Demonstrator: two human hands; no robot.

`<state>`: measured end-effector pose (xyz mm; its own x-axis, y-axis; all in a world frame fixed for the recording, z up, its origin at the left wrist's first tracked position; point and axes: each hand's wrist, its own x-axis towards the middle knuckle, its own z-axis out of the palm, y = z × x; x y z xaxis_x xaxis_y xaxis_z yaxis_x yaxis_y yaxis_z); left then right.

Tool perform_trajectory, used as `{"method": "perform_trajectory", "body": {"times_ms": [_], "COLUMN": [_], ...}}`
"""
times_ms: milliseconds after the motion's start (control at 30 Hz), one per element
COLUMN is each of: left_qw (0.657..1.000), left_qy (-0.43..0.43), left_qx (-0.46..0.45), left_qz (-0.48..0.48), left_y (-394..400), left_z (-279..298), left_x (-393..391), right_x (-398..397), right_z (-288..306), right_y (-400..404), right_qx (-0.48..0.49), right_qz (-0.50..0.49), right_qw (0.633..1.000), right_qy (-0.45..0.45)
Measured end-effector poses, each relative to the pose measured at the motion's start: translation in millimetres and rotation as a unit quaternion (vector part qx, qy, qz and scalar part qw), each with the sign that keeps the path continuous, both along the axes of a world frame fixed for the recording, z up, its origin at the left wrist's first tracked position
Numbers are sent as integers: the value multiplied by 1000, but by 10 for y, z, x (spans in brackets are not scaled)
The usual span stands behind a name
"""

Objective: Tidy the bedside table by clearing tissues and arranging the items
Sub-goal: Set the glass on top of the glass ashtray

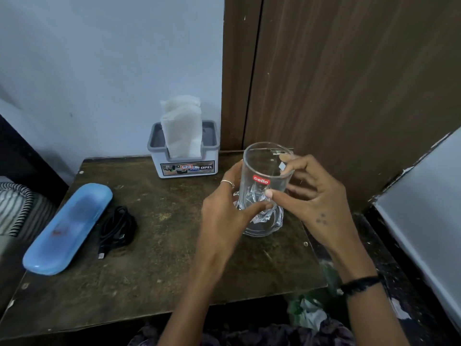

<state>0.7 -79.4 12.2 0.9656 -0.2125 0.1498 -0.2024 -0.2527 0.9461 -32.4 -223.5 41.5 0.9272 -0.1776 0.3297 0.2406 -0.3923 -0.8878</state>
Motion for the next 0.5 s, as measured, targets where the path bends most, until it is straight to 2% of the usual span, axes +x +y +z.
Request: {"method": "perform_trajectory", "body": {"times_ms": [500], "left_qw": [1000], "left_qy": [-2], "left_qx": [-4], "left_qz": [12], "left_y": [54], "left_z": [-231], "left_x": [48], "right_x": [75], "right_z": [-228], "right_y": [-80], "right_qx": [-6], "right_qz": [47], "right_qw": [998], "right_qy": [47]}}
